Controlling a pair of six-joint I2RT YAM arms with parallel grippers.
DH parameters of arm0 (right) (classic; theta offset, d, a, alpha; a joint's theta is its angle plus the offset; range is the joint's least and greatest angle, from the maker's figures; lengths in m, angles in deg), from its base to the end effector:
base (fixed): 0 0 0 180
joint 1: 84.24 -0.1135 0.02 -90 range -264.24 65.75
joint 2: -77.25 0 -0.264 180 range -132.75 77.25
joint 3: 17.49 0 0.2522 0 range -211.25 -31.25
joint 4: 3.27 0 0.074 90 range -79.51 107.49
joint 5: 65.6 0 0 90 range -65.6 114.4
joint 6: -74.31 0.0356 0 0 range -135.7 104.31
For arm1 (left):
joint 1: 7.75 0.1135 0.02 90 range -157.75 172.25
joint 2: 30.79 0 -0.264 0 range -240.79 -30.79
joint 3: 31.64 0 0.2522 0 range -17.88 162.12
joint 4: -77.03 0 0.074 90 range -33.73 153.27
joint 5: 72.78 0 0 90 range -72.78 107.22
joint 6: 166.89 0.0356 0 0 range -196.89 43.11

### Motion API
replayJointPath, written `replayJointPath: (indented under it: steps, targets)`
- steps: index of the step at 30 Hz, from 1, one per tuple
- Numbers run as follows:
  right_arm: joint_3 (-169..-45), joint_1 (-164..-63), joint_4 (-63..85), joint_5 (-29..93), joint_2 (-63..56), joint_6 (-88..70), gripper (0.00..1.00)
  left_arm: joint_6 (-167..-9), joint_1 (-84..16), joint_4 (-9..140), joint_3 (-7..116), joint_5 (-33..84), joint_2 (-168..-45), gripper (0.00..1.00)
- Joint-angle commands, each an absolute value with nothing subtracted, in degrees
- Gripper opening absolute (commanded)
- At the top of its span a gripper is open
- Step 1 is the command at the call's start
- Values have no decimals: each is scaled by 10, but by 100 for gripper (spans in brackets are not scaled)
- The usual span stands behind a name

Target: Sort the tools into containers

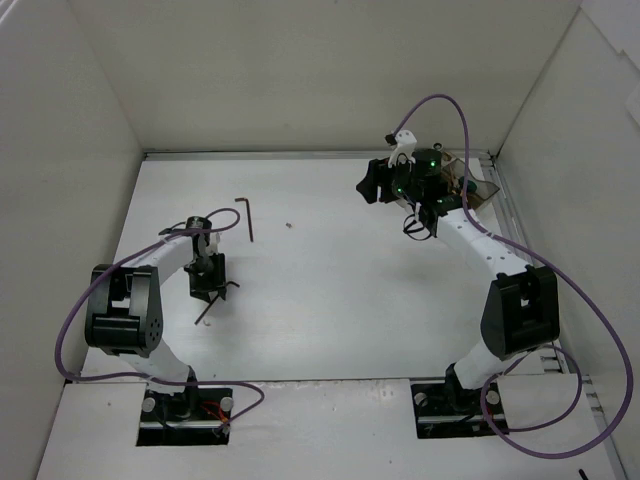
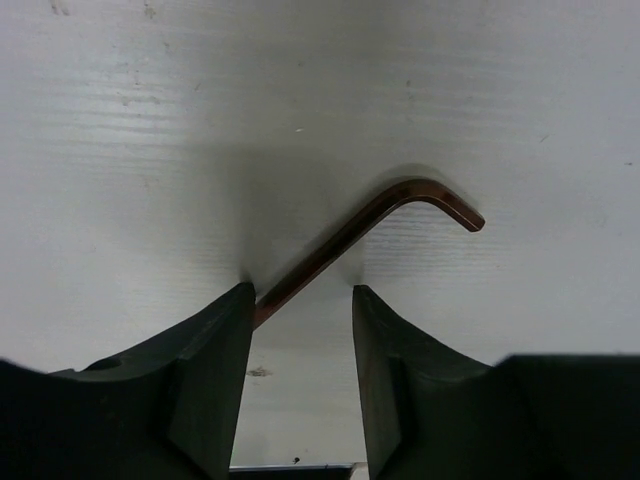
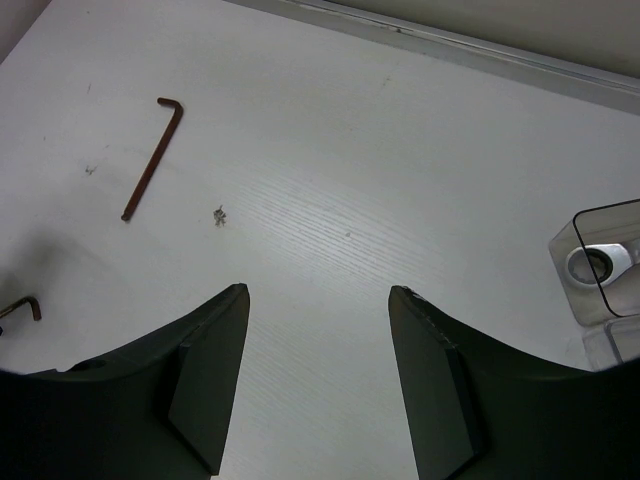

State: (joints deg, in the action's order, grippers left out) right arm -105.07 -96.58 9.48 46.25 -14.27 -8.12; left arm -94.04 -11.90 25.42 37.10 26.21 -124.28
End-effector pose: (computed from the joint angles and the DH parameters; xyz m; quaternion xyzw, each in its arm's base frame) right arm 0.3695 0.0944 0.3293 -0.1458 0.7823 0.2511 0.5511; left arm 0.2897 -0.0266 0.1653 -0.1028 0.9846 -0.0984 0.1020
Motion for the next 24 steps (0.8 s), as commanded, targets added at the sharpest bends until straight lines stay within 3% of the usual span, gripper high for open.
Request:
replayJointPath:
  steps: [1, 9, 12, 13, 24]
  targets:
    - [-1055, -965, 36, 476, -130, -73, 55, -938, -115, 249, 392, 264, -1247, 37]
    - [-1053, -966, 26, 480, -131, -65, 55, -951, -143, 234, 400, 235, -1280, 25]
    - [-1050, -965, 25, 480, -127, -65, 55, -959, -171, 221, 415, 213, -1290, 12]
    - [-1049, -967, 24, 480, -126, -65, 55, -958, -176, 220, 419, 215, -1296, 0]
    - [-1062, -966, 37, 483, -130, 9, 55, -952, -176, 290, 477, 318, -1229, 0]
